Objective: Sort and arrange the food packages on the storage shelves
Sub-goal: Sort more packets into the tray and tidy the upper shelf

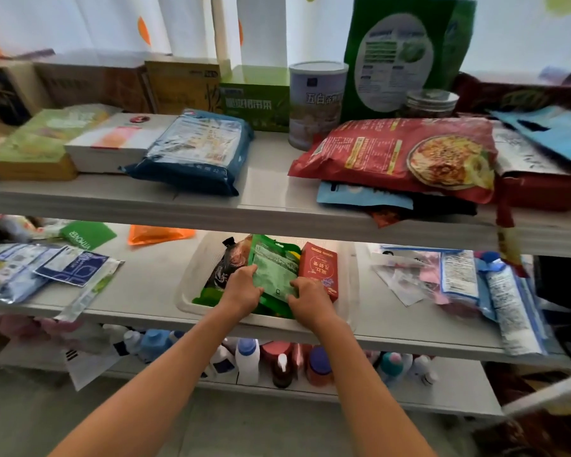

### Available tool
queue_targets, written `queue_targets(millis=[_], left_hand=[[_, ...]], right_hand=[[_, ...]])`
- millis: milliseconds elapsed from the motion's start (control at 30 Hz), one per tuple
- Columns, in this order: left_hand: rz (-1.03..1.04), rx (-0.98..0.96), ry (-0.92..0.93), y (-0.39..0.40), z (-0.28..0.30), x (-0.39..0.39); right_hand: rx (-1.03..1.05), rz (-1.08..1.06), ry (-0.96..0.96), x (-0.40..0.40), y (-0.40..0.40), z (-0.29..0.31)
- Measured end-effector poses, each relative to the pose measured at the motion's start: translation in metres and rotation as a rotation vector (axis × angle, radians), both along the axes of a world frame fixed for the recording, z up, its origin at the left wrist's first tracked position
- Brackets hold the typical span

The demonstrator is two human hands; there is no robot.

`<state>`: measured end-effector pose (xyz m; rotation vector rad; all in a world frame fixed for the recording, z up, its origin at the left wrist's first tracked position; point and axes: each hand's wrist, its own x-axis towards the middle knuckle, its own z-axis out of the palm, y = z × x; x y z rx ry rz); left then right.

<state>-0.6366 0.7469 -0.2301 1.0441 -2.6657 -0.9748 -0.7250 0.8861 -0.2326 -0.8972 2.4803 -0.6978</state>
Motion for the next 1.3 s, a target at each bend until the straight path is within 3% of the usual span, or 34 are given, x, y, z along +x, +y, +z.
queue_targets(millis=[67,200,433,667,933,1167,1300], left_hand=[[-0.024,-0.001,-0.080,-0.002,-0.009,0.001],[-0.175,-0.334,-0.387,0.007,-0.018,-0.004],[-0.233,-0.251,-0.503,0.014,-0.015,-0.013],[-0.427,-0.441,-0.289,0.035,0.000,0.018],[-0.559,-0.425,0.260,0.081,0.093,0.066],[-0.541,-0.488,0.486,0.081,0.173,0.055],[-0.518,-0.572,0.523,0.067,0.202,0.027]], right_hand=[[-0.023,-0.013,-0.002,-0.001,0.002,-0.003],[0.001,0.020,0.050,0.001,0.004,-0.002],[0.160,0.099,0.174,0.011,0.008,0.006],[0.107,0.067,0.292,0.033,0.026,0.026],[-0.136,-0.119,0.573,0.061,0.080,0.081],[-0.345,-0.252,0.930,0.056,0.102,0.150],[-0.314,-0.294,0.983,0.039,0.093,0.199]])
